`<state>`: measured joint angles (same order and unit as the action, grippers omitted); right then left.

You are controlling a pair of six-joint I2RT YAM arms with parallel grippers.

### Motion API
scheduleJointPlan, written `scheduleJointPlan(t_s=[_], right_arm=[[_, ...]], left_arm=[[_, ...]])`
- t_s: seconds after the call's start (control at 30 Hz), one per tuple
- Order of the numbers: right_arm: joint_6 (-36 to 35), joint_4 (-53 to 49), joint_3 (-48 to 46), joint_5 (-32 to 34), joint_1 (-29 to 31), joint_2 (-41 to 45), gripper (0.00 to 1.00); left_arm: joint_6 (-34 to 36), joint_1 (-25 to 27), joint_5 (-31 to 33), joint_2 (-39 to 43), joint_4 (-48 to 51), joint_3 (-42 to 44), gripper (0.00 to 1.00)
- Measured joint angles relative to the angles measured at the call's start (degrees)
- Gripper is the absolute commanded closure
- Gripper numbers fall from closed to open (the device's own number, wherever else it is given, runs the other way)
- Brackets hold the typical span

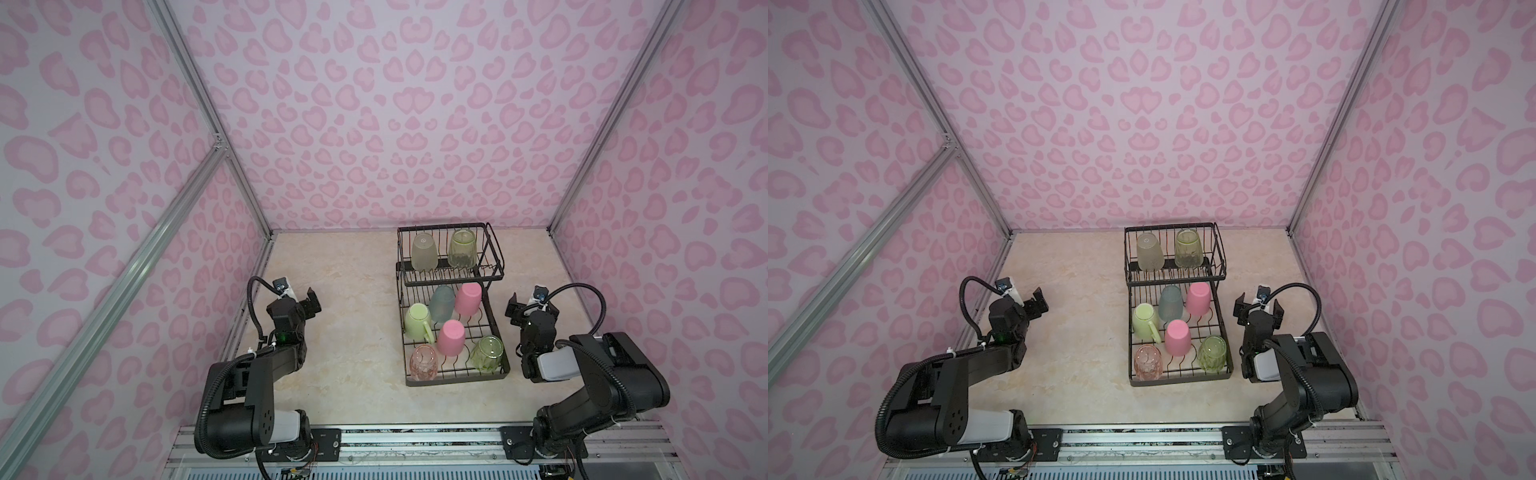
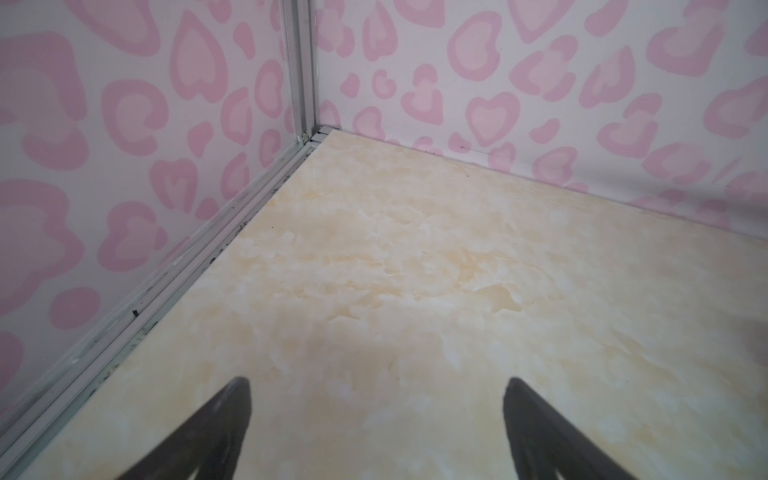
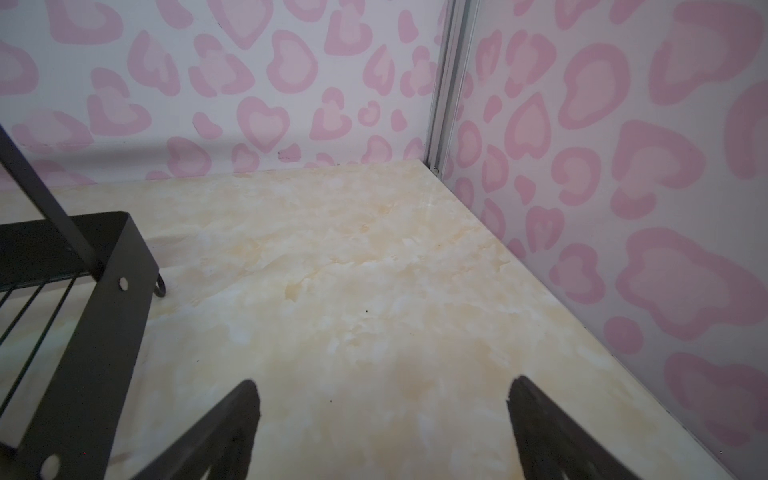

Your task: Load the cups into the dish rack

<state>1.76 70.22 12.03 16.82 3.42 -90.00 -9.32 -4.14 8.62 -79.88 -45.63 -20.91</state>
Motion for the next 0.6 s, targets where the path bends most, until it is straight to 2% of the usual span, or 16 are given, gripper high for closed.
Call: scheduleJointPlan(t_s=[0.13,0.37,0.6], right_arm=[[-0.17,1.95,-0.63,-0.31,0.22,-0.22,0.08],[0.09,-4.17,5.35,-1.79,-1.40,0.09,0.03],[0.68,-7.17,5.42,-2.97,-1.66,0.13,0.01]], left_arm=[[2.05,2.14,-1.07,-3.67,-7.28,3.39,0.03],[3.37,2.73,-0.68,-4.72,-9.57,3.21,0.03],[3.98,3.21,0.11,-4.68,-9.92,3.19,0.03]])
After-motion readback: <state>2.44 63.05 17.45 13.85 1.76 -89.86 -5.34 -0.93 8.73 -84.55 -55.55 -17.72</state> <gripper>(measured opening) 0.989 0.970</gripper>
